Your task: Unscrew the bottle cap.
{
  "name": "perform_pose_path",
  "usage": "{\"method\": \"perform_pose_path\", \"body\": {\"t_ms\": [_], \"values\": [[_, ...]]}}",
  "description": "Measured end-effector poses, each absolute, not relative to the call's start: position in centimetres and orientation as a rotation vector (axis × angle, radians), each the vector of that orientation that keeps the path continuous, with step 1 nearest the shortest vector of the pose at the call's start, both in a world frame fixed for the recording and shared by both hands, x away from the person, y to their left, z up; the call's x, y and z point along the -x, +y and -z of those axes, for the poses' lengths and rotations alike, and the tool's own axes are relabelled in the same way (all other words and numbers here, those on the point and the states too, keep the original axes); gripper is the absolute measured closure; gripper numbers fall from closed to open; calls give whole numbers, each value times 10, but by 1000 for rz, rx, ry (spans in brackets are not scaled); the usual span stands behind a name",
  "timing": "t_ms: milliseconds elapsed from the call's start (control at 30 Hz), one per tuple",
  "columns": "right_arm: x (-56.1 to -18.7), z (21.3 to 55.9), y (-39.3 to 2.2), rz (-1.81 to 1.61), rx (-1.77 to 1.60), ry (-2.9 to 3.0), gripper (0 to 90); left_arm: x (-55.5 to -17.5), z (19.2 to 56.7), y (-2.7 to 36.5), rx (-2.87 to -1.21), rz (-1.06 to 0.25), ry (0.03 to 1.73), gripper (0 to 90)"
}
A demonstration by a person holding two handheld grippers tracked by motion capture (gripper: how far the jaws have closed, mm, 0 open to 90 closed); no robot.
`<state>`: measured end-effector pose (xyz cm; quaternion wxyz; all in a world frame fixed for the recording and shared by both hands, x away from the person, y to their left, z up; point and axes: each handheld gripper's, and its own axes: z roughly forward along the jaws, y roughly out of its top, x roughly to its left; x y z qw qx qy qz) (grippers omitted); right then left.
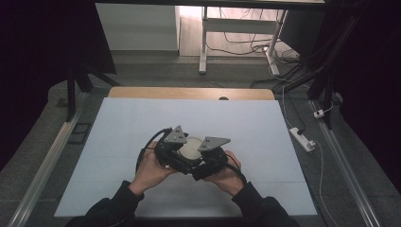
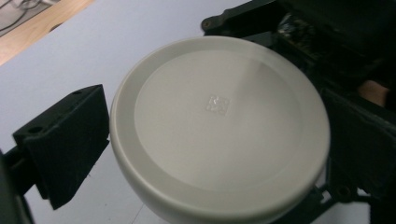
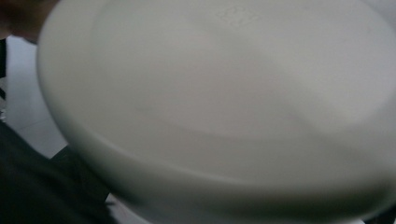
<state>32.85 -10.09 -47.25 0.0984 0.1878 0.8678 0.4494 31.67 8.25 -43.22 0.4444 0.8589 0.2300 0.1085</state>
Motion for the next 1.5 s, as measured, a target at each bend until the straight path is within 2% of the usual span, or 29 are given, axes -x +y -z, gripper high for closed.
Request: {"method": "perform_pose_path", "body": {"t_ms": [200,233,400,533,733,833,1133,1500], "values": [[-329,471,-103,-1372,-510,2605,70,-322,420,104,-2151,-180,417,0],[-328,471,-103,-1376,-495,2614,70,-325,420,111,-2161,-115,342,0],[-325,472,-98,-1386,-416,2653,70,-331,424,121,-2157,-61,276,0],[-322,473,-95,-1389,-373,2678,71,-332,432,114,-2190,-9,181,0],[-320,471,-94,-1424,-341,2703,70,-330,435,107,-2212,10,126,10],[-319,470,-95,-1430,-329,2704,70,-328,434,109,-2192,-18,129,75],[-320,471,-94,-1408,-353,2696,71,-328,435,106,-2203,-30,190,77],[-325,470,-99,-1375,-466,2626,71,-320,432,89,-2178,-172,466,77]]}}
